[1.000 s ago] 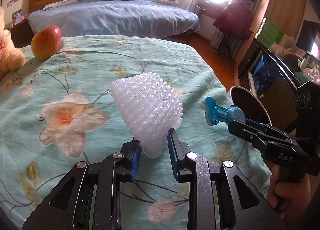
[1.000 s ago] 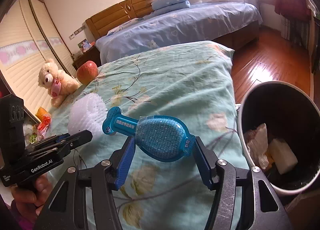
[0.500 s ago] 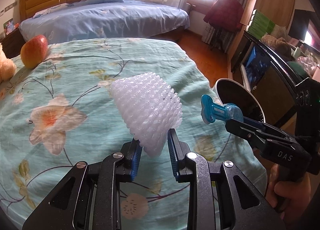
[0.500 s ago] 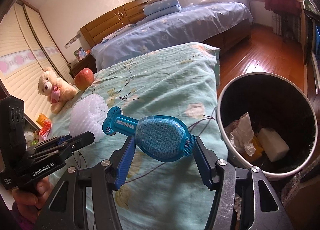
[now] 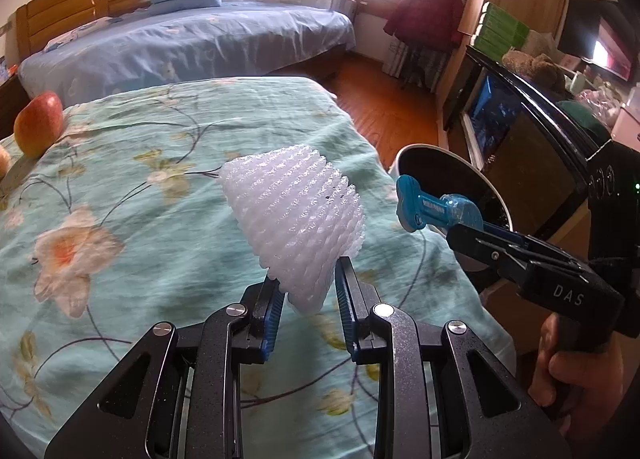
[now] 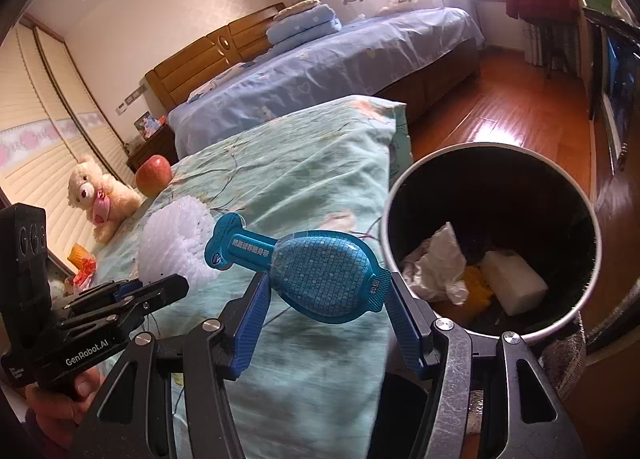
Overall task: Collect trash
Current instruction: 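Carry the blue brush and white foam net over the bin with both tools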
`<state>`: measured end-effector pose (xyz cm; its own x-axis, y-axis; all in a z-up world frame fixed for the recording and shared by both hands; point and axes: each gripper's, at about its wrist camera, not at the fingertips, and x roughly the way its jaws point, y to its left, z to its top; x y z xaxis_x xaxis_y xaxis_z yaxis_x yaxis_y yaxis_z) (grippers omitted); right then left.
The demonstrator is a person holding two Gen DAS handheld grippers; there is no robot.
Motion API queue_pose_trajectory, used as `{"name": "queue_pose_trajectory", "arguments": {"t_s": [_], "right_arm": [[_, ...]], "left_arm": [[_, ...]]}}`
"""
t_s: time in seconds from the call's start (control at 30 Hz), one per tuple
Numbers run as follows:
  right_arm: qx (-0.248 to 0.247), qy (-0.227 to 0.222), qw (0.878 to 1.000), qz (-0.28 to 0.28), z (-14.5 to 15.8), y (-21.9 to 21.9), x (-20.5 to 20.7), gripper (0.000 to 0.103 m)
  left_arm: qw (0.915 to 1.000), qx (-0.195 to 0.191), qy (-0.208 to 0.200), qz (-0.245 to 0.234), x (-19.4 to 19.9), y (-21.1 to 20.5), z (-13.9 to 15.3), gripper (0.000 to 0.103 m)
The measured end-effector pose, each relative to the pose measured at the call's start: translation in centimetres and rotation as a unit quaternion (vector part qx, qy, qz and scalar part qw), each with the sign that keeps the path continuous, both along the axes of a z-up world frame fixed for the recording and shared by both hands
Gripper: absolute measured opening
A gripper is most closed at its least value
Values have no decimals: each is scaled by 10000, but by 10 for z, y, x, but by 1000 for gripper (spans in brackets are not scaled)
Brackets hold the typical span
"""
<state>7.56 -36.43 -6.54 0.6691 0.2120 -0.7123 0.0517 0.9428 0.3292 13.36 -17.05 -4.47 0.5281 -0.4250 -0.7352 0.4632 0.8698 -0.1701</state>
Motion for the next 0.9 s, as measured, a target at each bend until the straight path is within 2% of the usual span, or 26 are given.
{"name": "queue_pose_trajectory", "arguments": {"t_s": [0.9], "right_arm": [[33,-13,9981,-610,-2,-52,-21,59]], "left_arm": [[9986,101,-50,-512,-2,-53,4,24]]}}
